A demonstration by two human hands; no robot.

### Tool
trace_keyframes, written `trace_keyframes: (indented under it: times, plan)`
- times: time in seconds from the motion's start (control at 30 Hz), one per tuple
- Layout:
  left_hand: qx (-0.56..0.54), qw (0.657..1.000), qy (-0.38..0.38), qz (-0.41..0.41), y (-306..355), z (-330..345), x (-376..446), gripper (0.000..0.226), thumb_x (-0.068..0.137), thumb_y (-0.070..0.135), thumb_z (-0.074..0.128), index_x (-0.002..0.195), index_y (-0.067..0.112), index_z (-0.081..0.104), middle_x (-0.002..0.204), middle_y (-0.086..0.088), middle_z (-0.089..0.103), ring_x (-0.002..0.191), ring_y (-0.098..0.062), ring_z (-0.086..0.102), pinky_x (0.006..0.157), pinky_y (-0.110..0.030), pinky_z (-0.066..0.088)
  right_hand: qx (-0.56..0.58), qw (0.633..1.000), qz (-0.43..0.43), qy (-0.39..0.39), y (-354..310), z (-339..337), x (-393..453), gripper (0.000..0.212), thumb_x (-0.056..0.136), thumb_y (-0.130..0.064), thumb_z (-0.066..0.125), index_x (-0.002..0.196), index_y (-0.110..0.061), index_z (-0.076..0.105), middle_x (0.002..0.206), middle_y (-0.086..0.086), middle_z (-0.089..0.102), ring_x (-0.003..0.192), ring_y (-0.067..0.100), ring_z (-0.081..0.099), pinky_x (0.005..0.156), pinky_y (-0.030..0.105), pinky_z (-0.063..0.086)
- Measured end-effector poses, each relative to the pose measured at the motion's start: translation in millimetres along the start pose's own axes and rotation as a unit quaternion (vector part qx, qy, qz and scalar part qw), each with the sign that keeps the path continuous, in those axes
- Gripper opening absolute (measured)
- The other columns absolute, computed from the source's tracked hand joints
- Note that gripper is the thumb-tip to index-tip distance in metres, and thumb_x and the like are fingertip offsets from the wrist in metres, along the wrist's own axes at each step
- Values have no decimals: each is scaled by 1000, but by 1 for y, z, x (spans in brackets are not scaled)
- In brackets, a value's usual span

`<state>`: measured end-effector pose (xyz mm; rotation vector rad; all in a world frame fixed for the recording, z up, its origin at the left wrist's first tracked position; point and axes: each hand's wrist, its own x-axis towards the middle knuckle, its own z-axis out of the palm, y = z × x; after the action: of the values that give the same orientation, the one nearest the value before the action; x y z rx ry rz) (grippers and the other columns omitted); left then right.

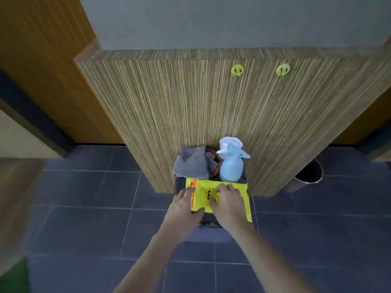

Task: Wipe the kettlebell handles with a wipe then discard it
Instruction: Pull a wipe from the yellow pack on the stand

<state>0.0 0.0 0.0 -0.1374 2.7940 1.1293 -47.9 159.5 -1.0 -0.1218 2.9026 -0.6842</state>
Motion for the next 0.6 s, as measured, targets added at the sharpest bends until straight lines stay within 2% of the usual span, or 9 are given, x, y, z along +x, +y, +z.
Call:
trace_keyframes:
  times: [0.1,0.2,0.27,0.4,0.47,0.53,0.6]
  plan:
    - [47,998,-32,19,-22,19,16,79,78,38,59,152,15,42,155,-4,46,141,-30,46,108,-45,47,-27,999,23,-16,2,23,21,39,92,-52,63,109,-17,58,109,2,58,107,27,55,83,39,48]
    - [78,995,-70,-3,-28,30,25,90,85,35,67,162,14,26,172,-2,19,157,-24,23,122,-41,34,-86,995,34,-28,1,39,31,54,90,-67,58,112,-18,57,112,1,58,110,26,55,88,38,47]
    - [84,994,-77,2,-28,35,26,87,88,34,69,161,15,27,173,0,14,159,-21,19,123,-36,31,-118,992,33,-1,1,46,35,52,90,-65,59,113,-19,61,111,2,61,109,27,58,86,41,48]
    - [76,993,-87,30,-28,42,26,83,93,34,66,162,15,24,171,9,2,162,-15,3,126,-31,24,-150,989,13,13,-3,55,34,35,67,-42,89,83,-18,70,79,4,63,72,29,63,56,42,50]
    - [114,989,-87,48,-29,46,25,84,96,41,53,165,11,15,166,11,-10,161,-13,-5,129,-31,16,-147,989,-7,28,-2,60,33,31,62,-34,93,78,-21,70,75,3,63,68,27,61,52,41,49]
    - [154,983,-88,43,-25,48,25,91,87,58,21,166,13,9,166,8,-17,161,-14,-7,130,-32,14,-138,990,-15,34,-1,58,32,26,66,-32,92,77,-24,70,77,1,62,70,25,61,54,39,50]
    - [178,978,-101,32,-25,51,26,106,71,62,-1,166,15,7,167,7,-19,161,-16,-8,129,-33,17,-105,994,-21,29,1,54,31,14,83,-32,79,88,-23,70,92,2,63,82,25,61,67,39,51]
